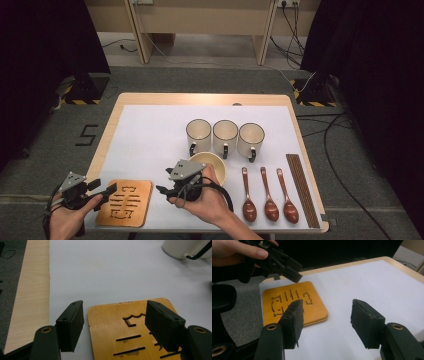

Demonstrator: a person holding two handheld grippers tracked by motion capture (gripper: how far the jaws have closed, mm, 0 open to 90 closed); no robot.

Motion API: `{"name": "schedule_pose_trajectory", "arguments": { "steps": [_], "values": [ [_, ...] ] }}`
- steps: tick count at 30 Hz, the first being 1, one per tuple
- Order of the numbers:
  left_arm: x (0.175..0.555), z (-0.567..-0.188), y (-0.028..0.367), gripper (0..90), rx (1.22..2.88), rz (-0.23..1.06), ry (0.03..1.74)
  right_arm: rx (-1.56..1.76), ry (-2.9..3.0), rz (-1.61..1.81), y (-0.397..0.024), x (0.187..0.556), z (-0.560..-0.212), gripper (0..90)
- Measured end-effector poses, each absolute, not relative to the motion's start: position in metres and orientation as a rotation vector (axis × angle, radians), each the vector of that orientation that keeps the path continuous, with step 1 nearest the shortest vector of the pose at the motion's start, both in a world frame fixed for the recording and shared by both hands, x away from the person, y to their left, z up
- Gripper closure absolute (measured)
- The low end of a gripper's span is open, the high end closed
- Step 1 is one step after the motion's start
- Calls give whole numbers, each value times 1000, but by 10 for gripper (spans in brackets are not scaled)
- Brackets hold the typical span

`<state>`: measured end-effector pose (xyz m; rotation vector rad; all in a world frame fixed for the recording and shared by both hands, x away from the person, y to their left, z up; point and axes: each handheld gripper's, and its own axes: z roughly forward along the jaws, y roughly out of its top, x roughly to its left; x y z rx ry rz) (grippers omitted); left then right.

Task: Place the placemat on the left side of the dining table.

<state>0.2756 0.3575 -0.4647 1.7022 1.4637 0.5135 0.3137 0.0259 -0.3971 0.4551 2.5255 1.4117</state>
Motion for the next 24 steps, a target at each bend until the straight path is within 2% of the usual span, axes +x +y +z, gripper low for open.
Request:
{"name": "schedule_pose_trajectory", "arguments": {
  "steps": [15,24],
  "values": [
    [275,-473,362,302,1703,480,1482,389,2701,1351,72,304,-439,429],
    [271,-481,364,302,1705,453,1498,409,2772,1341,85,302,-456,408]
  ]
}}
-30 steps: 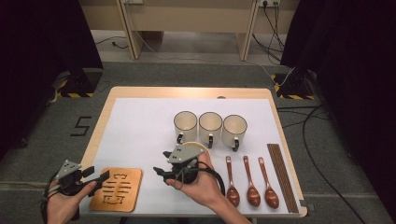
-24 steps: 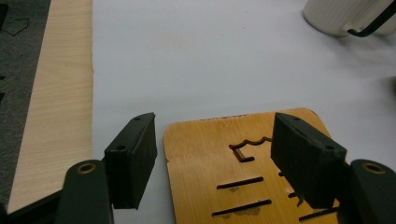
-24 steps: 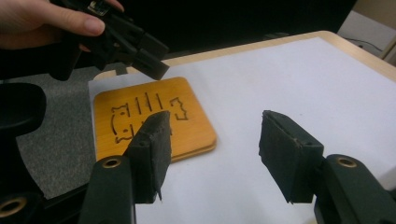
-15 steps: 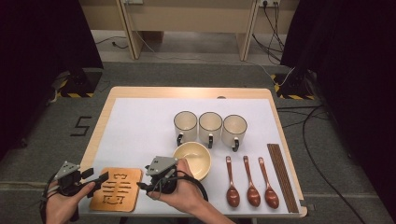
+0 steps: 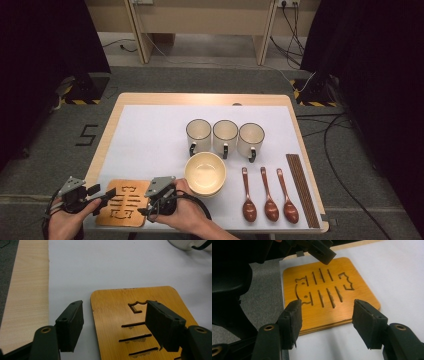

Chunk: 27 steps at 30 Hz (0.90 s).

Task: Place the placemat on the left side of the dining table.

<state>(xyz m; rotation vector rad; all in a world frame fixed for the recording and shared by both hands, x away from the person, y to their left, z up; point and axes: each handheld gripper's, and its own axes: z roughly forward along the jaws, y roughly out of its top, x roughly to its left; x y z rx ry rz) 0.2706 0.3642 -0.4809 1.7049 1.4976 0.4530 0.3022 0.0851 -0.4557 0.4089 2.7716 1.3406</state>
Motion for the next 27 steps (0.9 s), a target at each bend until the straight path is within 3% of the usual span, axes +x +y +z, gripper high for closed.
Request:
{"name": "schedule_pose_trajectory", "arguments": {
  "steps": [27],
  "values": [
    [272,-489,367,306,1713,421,1529,441,2878,1303,105,304,-489,398]
  ]
}}
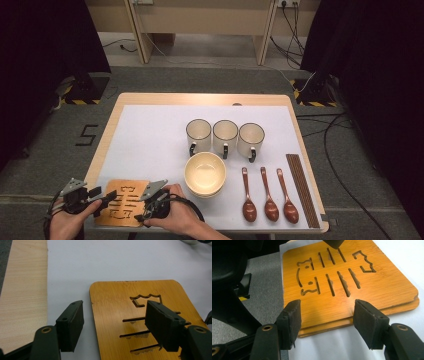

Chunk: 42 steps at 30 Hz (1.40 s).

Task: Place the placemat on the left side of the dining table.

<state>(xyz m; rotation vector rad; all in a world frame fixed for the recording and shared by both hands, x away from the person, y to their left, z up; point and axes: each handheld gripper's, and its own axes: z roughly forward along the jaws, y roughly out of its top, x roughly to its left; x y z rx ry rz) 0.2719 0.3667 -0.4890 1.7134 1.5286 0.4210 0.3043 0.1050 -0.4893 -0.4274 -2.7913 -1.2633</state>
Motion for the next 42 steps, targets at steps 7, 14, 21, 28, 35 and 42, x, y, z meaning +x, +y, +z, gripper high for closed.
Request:
{"name": "schedule_pose_trajectory", "arguments": {
  "steps": [7,14,21,28,35,42],
  "values": [
    [271,-489,371,308,1707,426,1545,-419,-2792,-1261,108,306,-489,395],
    [270,-491,375,308,1713,401,1569,-424,-2785,-1268,111,307,-490,388],
    [270,-493,375,337,1700,358,1585,-413,-2791,-1271,114,307,-491,382],
    [270,-490,374,385,1667,323,1632,-395,-2802,-1284,115,307,-491,375],
    [266,-472,375,476,1547,344,1619,-389,-2815,-1273,114,307,-491,375],
    [259,-458,369,594,1424,298,1537,-376,-2822,-1271,112,308,-491,384]
  ]
}}
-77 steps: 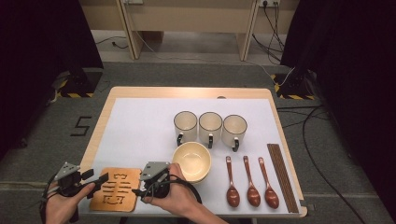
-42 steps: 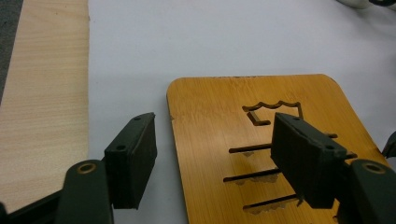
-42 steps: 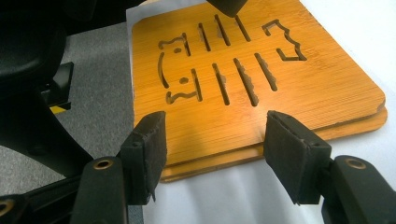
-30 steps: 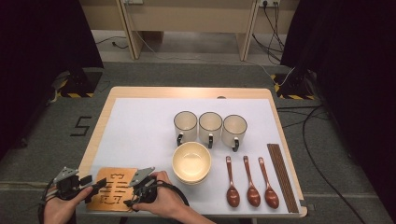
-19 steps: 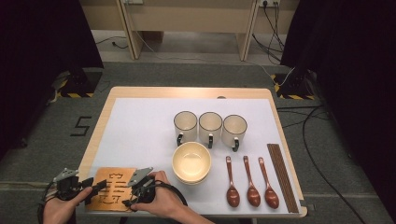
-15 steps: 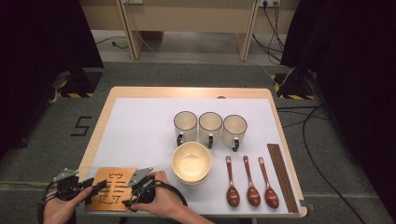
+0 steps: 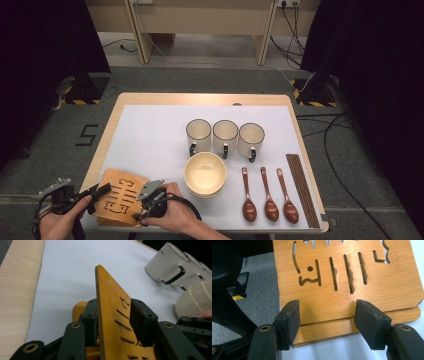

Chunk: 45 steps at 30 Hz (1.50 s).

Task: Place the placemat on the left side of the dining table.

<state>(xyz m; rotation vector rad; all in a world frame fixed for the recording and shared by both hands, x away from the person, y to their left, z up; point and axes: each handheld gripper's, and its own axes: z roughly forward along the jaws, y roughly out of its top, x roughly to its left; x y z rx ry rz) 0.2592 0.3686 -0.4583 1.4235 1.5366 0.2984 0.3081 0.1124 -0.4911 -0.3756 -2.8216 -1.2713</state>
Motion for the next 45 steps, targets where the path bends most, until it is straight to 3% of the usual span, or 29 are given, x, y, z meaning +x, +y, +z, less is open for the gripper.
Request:
{"name": "schedule_pose_trajectory", "arguments": {
  "steps": [6,8,17,31,45],
  "values": [
    [258,-457,361,650,1390,199,1483,-379,-2822,-1275,112,309,-491,387],
    [258,-458,356,743,1361,196,1469,-377,-2821,-1281,112,309,-492,389],
    [259,-450,350,854,1306,161,1446,-361,-2832,-1327,109,307,-490,439],
    [266,-422,341,855,1377,292,1383,-376,-2831,-1473,92,306,-455,471],
    [297,-405,339,856,1416,382,1365,-367,-2864,-1590,66,306,-426,473]
  ]
}}
